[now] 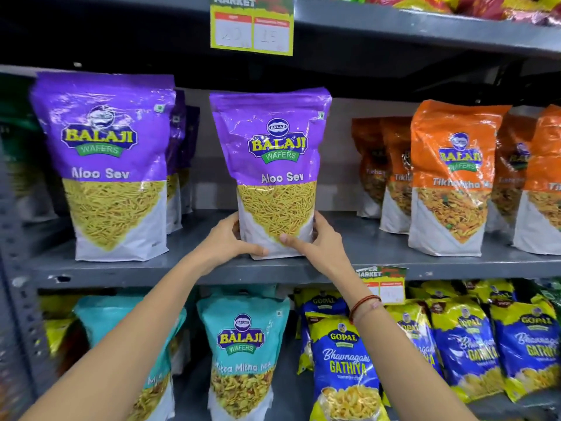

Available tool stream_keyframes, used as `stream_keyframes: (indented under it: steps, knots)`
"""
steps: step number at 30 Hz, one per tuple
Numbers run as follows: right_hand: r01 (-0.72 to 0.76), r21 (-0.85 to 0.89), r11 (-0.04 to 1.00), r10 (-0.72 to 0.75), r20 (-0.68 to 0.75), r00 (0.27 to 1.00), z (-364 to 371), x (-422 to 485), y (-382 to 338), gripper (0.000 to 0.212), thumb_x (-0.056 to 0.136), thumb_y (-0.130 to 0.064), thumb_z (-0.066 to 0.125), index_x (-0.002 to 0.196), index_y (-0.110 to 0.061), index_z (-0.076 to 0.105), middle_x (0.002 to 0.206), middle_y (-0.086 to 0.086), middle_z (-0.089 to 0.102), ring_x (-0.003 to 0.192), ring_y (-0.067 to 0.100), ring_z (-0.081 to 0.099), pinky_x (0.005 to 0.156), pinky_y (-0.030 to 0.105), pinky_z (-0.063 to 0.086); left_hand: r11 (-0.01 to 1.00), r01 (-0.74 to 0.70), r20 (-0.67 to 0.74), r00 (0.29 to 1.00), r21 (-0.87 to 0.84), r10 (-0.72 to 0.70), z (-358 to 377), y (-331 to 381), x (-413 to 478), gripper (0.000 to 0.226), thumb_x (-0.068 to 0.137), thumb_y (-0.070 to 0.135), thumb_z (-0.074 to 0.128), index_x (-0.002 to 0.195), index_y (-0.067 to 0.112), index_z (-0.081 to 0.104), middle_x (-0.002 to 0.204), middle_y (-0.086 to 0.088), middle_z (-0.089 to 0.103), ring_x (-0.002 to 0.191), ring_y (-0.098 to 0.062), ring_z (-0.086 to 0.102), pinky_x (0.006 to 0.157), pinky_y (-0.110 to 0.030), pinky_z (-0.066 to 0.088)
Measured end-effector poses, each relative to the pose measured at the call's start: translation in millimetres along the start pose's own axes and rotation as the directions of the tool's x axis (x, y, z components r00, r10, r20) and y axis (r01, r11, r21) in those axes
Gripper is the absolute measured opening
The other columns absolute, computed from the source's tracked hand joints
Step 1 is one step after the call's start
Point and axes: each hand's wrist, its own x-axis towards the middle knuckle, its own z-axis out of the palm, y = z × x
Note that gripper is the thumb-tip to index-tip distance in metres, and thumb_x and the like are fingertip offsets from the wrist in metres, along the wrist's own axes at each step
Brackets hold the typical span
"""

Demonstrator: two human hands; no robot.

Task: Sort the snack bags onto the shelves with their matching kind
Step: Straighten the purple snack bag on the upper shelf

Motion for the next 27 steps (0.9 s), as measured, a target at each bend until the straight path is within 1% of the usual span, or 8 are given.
stream_keyframes:
  steps: [2,4,6,7,10,12,16,27]
  knots:
    - [-0.008,-0.01,1.0,0.008,-0.006,1.0,4,-2,0,0.066,0.073,-0.039,0.076,0.128,-0.019,0.047,0.122,-0.002,0.062,0.105,0.009,0.056,0.08,0.014,0.041,1.0,-0.007,0.023,1.0,-0.011,0.007,-4,-3,0,0.078,0.04,0.034,0.089,0.112,0.029,0.058,0.111,0.008,0.07,0.105,-0.013,0.065,0.094,-0.035,0.051]
    - [-0.013,-0.017,1.0,0.013,-0.017,1.0,4,-3,1,0.066,0.072,-0.036,0.078,0.127,-0.019,0.047,0.115,-0.005,0.061,0.101,0.008,0.056,0.074,0.006,0.041,0.999,-0.015,0.058,0.998,-0.031,0.017,-6,-5,2,0.075,0.049,0.025,0.089,0.116,0.026,0.056,0.112,0.009,0.069,0.107,-0.011,0.064,0.093,-0.03,0.05]
    - [-0.004,-0.059,0.998,0.004,-0.011,1.0,1,-5,1,0.074,0.069,-0.033,0.081,0.131,-0.018,0.044,0.109,-0.009,0.056,0.095,0.007,0.053,0.067,-0.001,0.04,0.999,-0.029,0.102,0.994,-0.021,0.031,-8,-4,2,0.069,0.058,0.015,0.087,0.116,0.03,0.052,0.113,0.014,0.065,0.106,-0.005,0.062,0.096,-0.028,0.049]
    - [0.002,-0.09,0.996,-0.002,0.001,1.0,-1,-6,2,0.08,0.066,-0.031,0.083,0.133,-0.017,0.041,0.109,-0.008,0.055,0.094,0.008,0.053,0.067,-0.001,0.04,0.999,-0.038,0.117,0.992,-0.006,0.038,-9,-5,2,0.072,0.056,0.018,0.088,0.115,0.034,0.05,0.115,0.016,0.063,0.108,-0.003,0.06,0.098,-0.029,0.047]
    - [0.011,-0.179,0.984,-0.006,0.028,1.0,-4,-7,3,0.093,0.06,-0.029,0.087,0.137,-0.017,0.035,0.123,0.002,0.059,0.102,0.014,0.056,0.079,0.014,0.042,0.997,-0.044,0.128,0.991,0.061,0.036,-9,-8,2,0.097,0.043,0.037,0.09,0.127,0.036,0.042,0.127,0.014,0.058,0.117,-0.006,0.055,0.103,-0.032,0.044]
    - [0.011,-0.193,0.981,-0.007,0.025,1.0,-5,-7,3,0.095,0.06,-0.03,0.087,0.138,-0.017,0.034,0.128,0.006,0.059,0.106,0.018,0.058,0.082,0.02,0.043,0.996,-0.045,0.131,0.991,0.071,0.036,-9,-10,4,0.105,0.042,0.039,0.09,0.133,0.033,0.038,0.131,0.012,0.056,0.119,-0.007,0.054,0.105,-0.035,0.043]
    - [0.001,-0.214,0.977,0.007,0.039,0.999,-6,-7,1,0.098,0.06,-0.032,0.087,0.139,-0.018,0.032,0.127,0.007,0.059,0.096,0.011,0.053,0.081,0.022,0.044,0.995,-0.053,0.141,0.989,0.085,0.041,-9,-11,4,0.107,0.044,0.042,0.09,0.136,0.036,0.036,0.134,0.014,0.054,0.122,-0.006,0.052,0.106,-0.036,0.042]
    - [-0.022,-0.202,0.979,0.032,0.044,0.999,-10,-10,0,0.1,0.06,-0.032,0.087,0.141,-0.018,0.029,0.124,0.007,0.06,0.092,0.011,0.053,0.08,0.022,0.045,0.992,-0.066,0.128,0.99,0.108,0.052,-8,-12,1,0.115,0.038,0.055,0.089,0.137,0.039,0.034,0.139,0.014,0.051,0.125,-0.008,0.05,0.107,-0.039,0.042]
